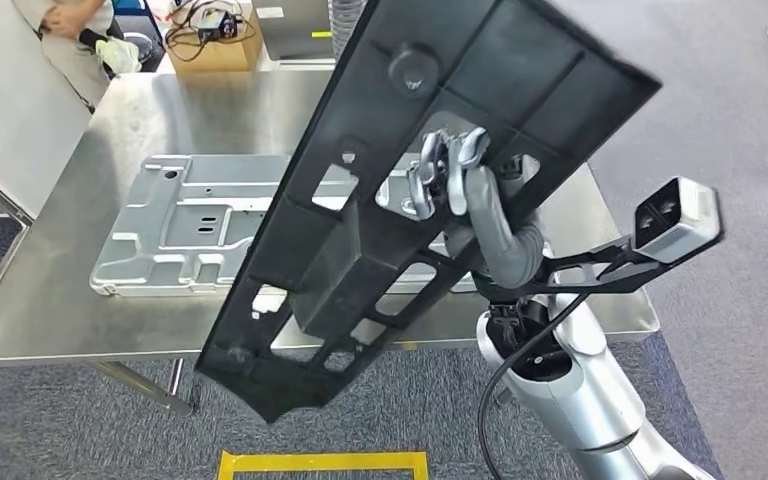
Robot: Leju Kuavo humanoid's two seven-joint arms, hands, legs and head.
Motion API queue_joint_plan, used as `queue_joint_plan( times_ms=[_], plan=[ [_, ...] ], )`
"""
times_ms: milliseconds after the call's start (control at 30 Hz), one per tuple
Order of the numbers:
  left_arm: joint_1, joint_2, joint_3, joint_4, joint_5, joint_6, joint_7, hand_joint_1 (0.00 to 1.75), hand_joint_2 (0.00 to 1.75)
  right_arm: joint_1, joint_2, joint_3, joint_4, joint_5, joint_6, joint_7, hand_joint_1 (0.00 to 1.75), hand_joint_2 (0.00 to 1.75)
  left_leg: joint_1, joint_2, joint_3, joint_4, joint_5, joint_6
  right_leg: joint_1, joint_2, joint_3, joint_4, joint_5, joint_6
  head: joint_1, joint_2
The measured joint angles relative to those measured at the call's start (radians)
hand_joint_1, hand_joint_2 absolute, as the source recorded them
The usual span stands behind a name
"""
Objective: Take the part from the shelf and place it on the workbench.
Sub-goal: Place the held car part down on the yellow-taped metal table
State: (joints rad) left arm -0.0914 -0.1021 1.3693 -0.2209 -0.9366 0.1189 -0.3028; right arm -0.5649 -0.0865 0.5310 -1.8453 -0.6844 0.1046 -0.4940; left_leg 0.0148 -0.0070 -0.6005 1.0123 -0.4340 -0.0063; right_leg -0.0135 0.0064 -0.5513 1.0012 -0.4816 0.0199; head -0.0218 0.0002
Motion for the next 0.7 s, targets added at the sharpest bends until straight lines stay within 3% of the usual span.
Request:
queue_joint_plan(
  times_ms=[67,100,167,200,233,267,333,400,467,567,633,700],
  plan=[
    [-0.001,0.001,-0.001,0.0,-0.003,-0.004,-0.005,0.0,1.75,-0.007,0.005,-0.019,-0.026,0.025,-0.004,0.001,1.75,1.75,0.002,0.0,0.009,-0.006,-0.003,0.014,-0.002,-0.001,-0.012,0.037,-0.024,0.009,0.002,0.0],
    [-0.002,0.002,-0.001,0.0,-0.003,-0.005,-0.008,0.0,1.75,-0.009,0.008,-0.031,-0.036,0.036,0.0,0.0,1.75,1.75,0.002,0.0,0.014,-0.009,-0.005,0.021,-0.003,-0.001,-0.037,0.089,-0.048,0.012,0.003,0.0],
    [-0.003,0.004,-0.001,0.0,-0.003,-0.007,-0.013,0.0,1.75,-0.008,0.01,-0.054,-0.048,0.054,0.016,-0.002,1.75,1.75,-0.001,0.001,0.02,-0.009,-0.012,0.03,-0.002,-0.001,-0.119,0.236,-0.102,0.014,0.004,0.0],
    [-0.003,0.005,-0.001,0.0,-0.003,-0.009,-0.014,0.0,1.75,-0.005,0.011,-0.064,-0.05,0.059,0.026,-0.003,1.75,1.75,-0.004,0.0,0.025,-0.008,-0.016,0.032,-0.002,-0.001,-0.155,0.291,-0.113,0.014,0.004,0.0],
    [-0.002,0.006,-0.001,0.0,-0.003,-0.011,-0.015,0.0,1.75,-0.002,0.011,-0.073,-0.051,0.062,0.034,-0.005,1.75,1.75,-0.006,0.0,0.03,-0.008,-0.02,0.034,-0.002,-0.001,-0.173,0.309,-0.102,0.012,0.004,0.0],
    [-0.001,0.007,-0.001,0.0,-0.002,-0.013,-0.015,0.0,1.75,0.0,0.011,-0.082,-0.053,0.064,0.041,-0.005,1.75,1.75,-0.009,-0.001,0.037,-0.008,-0.025,0.034,-0.001,-0.001,-0.17,0.282,-0.069,0.008,0.004,0.0],
    [-0.001,0.008,-0.001,0.0,-0.003,-0.015,-0.015,0.0,1.75,0.001,0.013,-0.097,-0.06,0.067,0.049,-0.006,1.75,1.75,-0.013,-0.003,0.052,-0.008,-0.037,0.032,0.005,-0.002,-0.12,0.147,0.018,-0.008,0.004,0.0],
    [-0.002,0.009,-0.002,0.0,-0.004,-0.017,-0.014,0.0,1.75,0.001,0.018,-0.107,-0.066,0.07,0.055,-0.005,1.75,1.75,-0.016,-0.004,0.057,-0.005,-0.047,0.025,0.014,-0.004,-0.079,0.039,0.061,-0.023,0.001,0.0],
    [-0.003,0.012,-0.002,0.0,-0.005,-0.018,-0.013,0.0,1.75,0.002,0.023,-0.114,-0.071,0.08,0.059,-0.004,1.75,1.75,-0.016,-0.002,0.057,-0.006,-0.052,0.014,0.019,-0.003,-0.072,0.015,0.059,-0.028,-0.001,0.0],
    [-0.005,0.019,-0.003,0.0,-0.006,-0.017,-0.014,0.0,1.75,0.003,0.036,-0.118,-0.077,0.105,0.058,-0.004,1.75,1.75,-0.015,0.0,0.05,0.019,-0.073,-0.003,0.009,-0.002,-0.056,0.0,0.056,-0.036,-0.002,0.0],
    [-0.005,0.021,-0.003,0.0,-0.007,-0.017,-0.015,0.0,1.75,0.004,0.049,-0.119,-0.078,0.12,0.058,-0.005,1.75,1.75,-0.01,0.001,-0.001,0.122,-0.119,-0.015,0.005,-0.004,-0.044,-0.007,0.051,-0.042,-0.004,0.0],
    [-0.004,0.022,-0.003,0.0,-0.007,-0.017,-0.015,0.0,1.75,0.007,0.058,-0.118,-0.078,0.128,0.057,-0.006,1.75,1.75,-0.003,0.001,-0.077,0.249,-0.157,-0.024,0.005,-0.004,-0.036,-0.007,0.043,-0.044,-0.005,0.0]
  ],
)
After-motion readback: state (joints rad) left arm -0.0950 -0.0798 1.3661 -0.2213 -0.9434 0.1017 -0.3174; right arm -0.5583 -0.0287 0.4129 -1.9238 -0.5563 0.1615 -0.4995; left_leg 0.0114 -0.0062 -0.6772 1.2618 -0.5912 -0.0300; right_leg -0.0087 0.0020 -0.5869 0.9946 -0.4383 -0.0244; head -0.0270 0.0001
